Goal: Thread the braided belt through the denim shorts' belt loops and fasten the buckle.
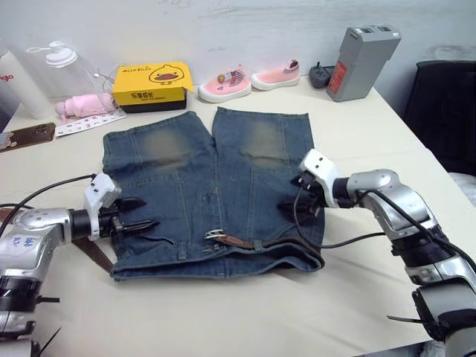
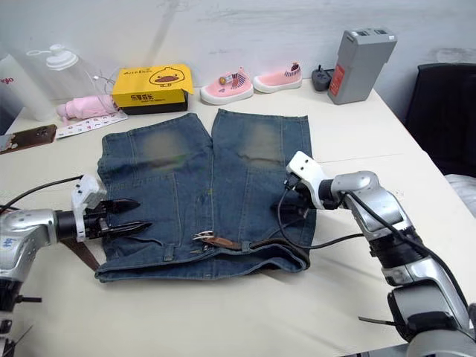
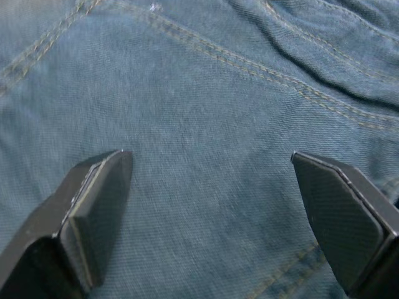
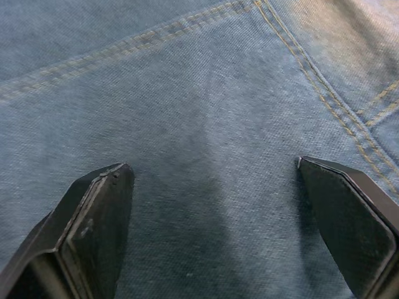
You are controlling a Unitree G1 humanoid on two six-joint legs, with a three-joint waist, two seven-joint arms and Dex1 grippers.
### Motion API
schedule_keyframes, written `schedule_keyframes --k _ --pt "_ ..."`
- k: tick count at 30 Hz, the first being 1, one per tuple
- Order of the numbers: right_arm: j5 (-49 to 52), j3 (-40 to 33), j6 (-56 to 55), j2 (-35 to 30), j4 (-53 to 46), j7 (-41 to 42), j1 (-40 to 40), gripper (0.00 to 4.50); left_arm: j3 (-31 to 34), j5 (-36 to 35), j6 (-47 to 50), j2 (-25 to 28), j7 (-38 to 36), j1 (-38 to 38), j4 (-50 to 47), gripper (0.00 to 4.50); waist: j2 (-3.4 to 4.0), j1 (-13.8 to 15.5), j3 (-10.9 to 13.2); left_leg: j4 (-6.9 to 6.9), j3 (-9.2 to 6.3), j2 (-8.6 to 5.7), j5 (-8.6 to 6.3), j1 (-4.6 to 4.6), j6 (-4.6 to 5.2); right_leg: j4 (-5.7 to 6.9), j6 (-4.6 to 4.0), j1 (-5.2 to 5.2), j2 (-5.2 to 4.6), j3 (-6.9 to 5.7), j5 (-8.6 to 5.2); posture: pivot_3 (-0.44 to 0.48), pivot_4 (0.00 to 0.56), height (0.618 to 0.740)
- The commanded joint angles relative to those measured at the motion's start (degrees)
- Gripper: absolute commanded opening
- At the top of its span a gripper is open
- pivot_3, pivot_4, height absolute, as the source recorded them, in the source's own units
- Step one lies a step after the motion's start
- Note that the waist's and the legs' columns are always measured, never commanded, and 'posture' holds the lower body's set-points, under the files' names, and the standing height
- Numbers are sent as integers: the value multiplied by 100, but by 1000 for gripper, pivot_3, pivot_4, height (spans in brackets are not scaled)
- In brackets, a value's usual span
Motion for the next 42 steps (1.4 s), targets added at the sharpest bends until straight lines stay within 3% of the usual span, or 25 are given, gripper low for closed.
schedule_keyframes --k 1,8,9,16,20,24,25,29,32,35,38,42 --pt "-385 335 74 18 281 128 -29 3629 -327 616 -467 90 -176 8 343 3139 0 9 -4 7 2 1 2 0 -3 0 0 0 0 2 0 0 150 636" --pt "-941 352 -228 394 1357 -475 -347 274 -824 1439 -1158 -129 -81 -192 932 13 9 26 -93 18 3 2 25 11 -22 43 4 0 0 13 -4 0 150 636" --pt "-1026 288 -348 480 1636 -652 -462 81 -914 1629 -1327 -229 84 -369 1157 0 13 37 -113 21 3 2 26 13 -24 50 7 0 -1 15 -7 0 150 636" --pt "-1436 -67 -1105 670 3175 -1571 -1121 81 -1534 2978 -2980 -986 1589 -1957 3237 0 26 362 -133 42 -27 -27 50 0 -13 115 18 -7 -1 14 -13 0 150 636" --pt "-1409 -187 -1128 722 3167 -1568 -1157 81 -1615 3186 -3511 -1116 1821 -2304 3850 0 26 334 -134 47 -38 -62 53 -14 -12 143 22 -33 -1 36 -19 0 150 636" --pt "-1275 -348 -986 768 2671 -1498 -1022 81 -1426 3032 -3686 -1110 1830 -2299 3867 0 26 313 -133 46 -36 -62 67 -23 -35 146 35 -49 -2 60 -26 0 150 636" --pt "-1208 -453 -953 784 2479 -1542 -966 22 -1321 2933 -3709 -1087 1847 -2256 3759 360 26 312 -133 46 -37 -62 68 -24 -35 147 36 -52 -1 61 -27 0 150 636" --pt "-770 -947 -530 798 1251 -1423 -651 1312 -711 2340 -3079 -920 1637 -1860 2514 1641 22 179 -131 45 -37 -60 72 -55 -43 150 36 -88 0 70 -26 0 150 636" --pt "-341 -1342 64 842 195 -1376 -430 2968 -218 2046 -2201 -734 1763 -1439 1170 3160 21 37 -126 31 -41 -59 71 -69 -39 139 36 -100 2 78 -26 0 150 636" --pt "188 -1622 603 840 -993 -1235 -171 4360 474 1563 -941 -559 1846 -951 -335 4298 6 -86 -117 8 -42 -58 66 -71 -31 120 37 -100 1 82 -24 0 150 636" --pt "931 -1890 956 859 -2275 -978 223 4443 1437 1098 641 -435 2210 -455 -1689 4404 -7 -183 -111 -25 -57 -54 66 -59 -28 95 38 -87 2 86 -22 0 150 636" --pt "1763 -2112 1058 887 -3281 -697 724 4443 2531 1116 2341 -380 2835 240 -2622 4404 -8 -225 -109 -66 -59 -56 61 -14 -20 36 38 -65 3 110 -22 0 150 636"
